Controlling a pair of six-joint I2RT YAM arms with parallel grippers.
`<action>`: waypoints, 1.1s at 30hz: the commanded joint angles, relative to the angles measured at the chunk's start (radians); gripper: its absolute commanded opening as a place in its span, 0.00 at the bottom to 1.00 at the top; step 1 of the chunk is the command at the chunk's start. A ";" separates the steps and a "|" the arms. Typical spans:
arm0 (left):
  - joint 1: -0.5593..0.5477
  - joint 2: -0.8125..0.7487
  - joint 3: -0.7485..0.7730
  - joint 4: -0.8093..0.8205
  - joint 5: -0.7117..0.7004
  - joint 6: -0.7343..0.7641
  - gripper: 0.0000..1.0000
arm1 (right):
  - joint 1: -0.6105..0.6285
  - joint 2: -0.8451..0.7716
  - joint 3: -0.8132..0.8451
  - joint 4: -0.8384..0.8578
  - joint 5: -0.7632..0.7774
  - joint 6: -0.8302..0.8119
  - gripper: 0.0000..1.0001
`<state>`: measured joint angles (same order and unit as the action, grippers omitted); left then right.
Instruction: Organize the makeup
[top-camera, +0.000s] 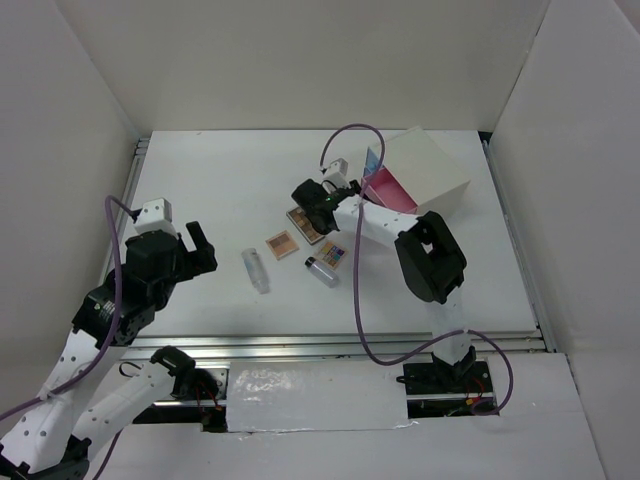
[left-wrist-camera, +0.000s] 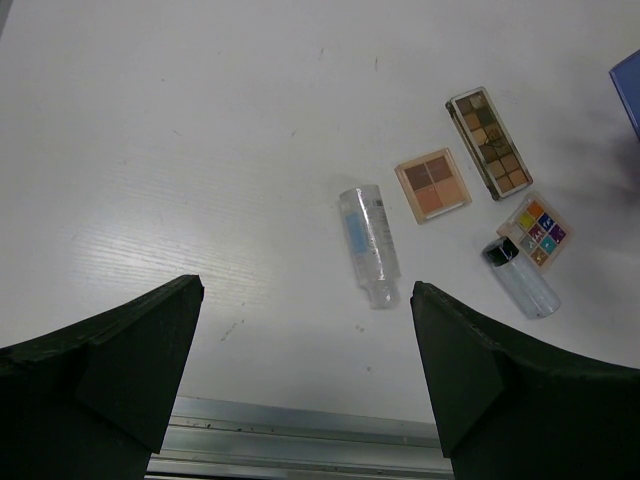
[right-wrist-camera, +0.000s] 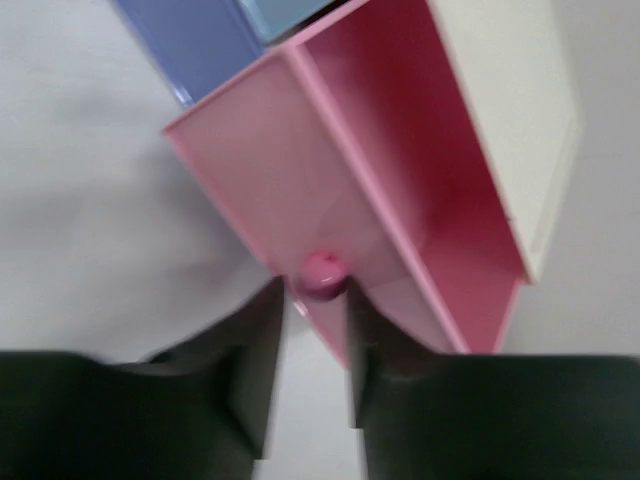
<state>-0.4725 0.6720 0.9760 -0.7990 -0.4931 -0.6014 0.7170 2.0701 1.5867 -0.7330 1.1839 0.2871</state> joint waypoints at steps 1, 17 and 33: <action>0.003 0.008 -0.002 0.034 -0.005 0.017 0.99 | 0.044 -0.070 0.015 0.007 -0.096 0.067 0.43; 0.003 0.024 0.001 0.030 -0.005 0.014 1.00 | 0.108 -0.451 -0.354 0.308 -0.872 -0.068 0.79; 0.006 -0.006 0.000 0.023 -0.027 0.002 0.99 | 0.111 -0.142 -0.266 0.284 -1.058 -0.086 0.87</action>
<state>-0.4725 0.6701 0.9760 -0.7994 -0.5041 -0.6041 0.8257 1.9034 1.2720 -0.4679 0.1455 0.2031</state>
